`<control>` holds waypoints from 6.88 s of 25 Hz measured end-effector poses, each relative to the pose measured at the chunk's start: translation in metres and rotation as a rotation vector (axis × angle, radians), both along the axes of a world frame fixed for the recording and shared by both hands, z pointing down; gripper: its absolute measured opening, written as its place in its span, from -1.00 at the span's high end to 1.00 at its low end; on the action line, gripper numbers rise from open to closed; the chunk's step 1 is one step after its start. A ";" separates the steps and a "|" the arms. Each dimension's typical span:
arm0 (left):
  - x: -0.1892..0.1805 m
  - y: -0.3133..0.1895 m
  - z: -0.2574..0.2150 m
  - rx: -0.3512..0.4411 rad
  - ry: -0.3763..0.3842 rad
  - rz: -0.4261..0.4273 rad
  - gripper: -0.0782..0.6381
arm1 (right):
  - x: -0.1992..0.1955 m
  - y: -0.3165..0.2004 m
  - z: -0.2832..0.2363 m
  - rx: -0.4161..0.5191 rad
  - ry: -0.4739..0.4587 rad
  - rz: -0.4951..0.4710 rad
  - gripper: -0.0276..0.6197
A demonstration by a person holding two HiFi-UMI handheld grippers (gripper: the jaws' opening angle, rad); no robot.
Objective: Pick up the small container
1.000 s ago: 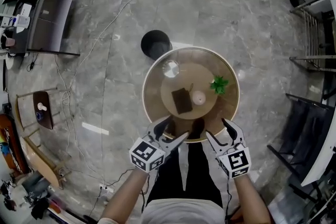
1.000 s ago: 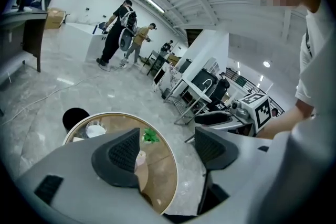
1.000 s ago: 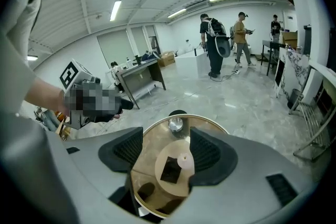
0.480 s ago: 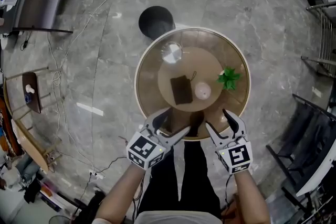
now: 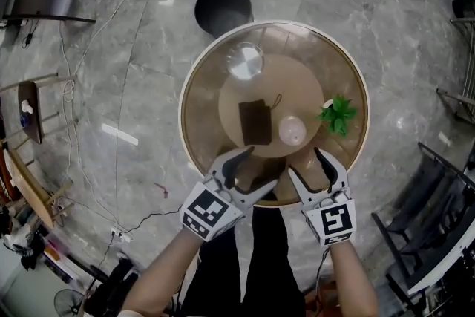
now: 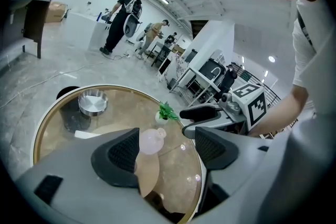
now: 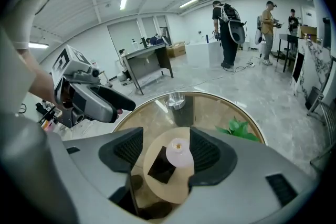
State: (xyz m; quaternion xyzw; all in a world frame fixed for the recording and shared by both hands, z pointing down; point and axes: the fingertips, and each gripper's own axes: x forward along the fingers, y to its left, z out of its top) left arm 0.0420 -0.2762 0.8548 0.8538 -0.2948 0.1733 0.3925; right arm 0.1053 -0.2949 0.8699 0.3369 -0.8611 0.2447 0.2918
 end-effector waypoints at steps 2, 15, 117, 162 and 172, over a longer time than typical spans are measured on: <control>0.002 0.000 0.011 -0.005 -0.004 0.005 -0.16 | -0.002 -0.002 0.012 0.000 0.003 -0.007 0.02; 0.005 0.001 0.075 -0.060 0.004 0.009 -0.19 | -0.012 -0.012 0.074 0.046 0.041 -0.111 0.03; 0.096 0.057 -0.281 -0.658 1.231 -0.422 -0.14 | 0.015 0.096 -0.352 0.256 -0.171 -0.325 0.45; -0.001 0.380 -0.462 -0.660 1.129 -0.260 -0.13 | -0.081 0.419 -0.534 0.415 -0.190 -0.155 0.45; 0.021 0.392 -0.481 -0.629 1.150 -0.271 -0.13 | -0.058 0.433 -0.556 0.439 -0.205 -0.197 0.45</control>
